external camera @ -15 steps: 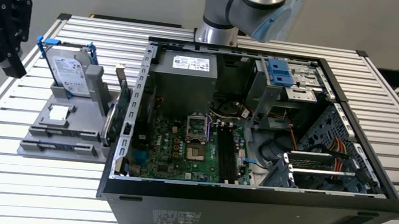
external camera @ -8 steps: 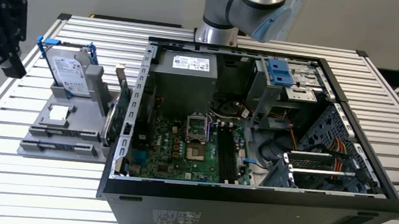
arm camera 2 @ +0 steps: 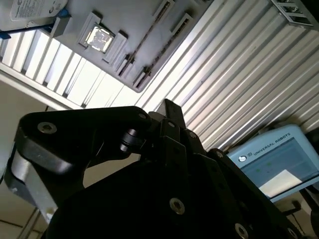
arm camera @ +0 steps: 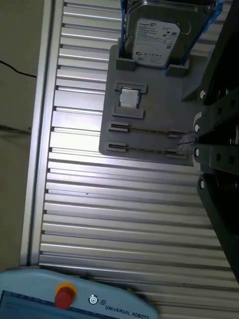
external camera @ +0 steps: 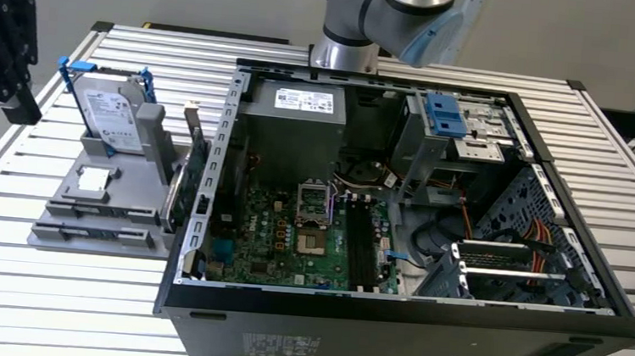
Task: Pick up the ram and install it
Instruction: 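Pick up the ram and move it above insertion slot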
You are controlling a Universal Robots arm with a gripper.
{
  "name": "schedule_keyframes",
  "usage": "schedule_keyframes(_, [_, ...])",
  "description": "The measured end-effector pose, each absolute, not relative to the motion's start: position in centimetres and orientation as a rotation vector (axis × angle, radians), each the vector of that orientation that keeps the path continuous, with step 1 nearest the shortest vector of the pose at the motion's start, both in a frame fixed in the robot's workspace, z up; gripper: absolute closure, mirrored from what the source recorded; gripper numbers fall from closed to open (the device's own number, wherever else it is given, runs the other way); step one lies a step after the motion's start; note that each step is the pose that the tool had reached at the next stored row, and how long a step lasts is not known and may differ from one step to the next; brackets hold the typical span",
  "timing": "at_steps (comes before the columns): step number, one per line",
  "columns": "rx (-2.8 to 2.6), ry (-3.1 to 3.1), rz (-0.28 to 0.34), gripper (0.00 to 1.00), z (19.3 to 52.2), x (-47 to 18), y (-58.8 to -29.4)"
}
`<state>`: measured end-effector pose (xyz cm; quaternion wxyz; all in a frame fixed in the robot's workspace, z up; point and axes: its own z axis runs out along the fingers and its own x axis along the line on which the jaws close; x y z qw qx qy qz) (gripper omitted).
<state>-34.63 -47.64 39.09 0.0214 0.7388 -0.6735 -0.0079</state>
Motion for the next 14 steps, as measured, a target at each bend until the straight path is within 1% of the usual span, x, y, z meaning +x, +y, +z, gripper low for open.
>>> schedule_keyframes(13, [2.33, -2.043, -0.023, 1.0, 39.1, -34.63, -47.64])
schedule_keyframes(14, [2.333, -2.039, -0.023, 0.0, 39.09, -34.63, -47.64])
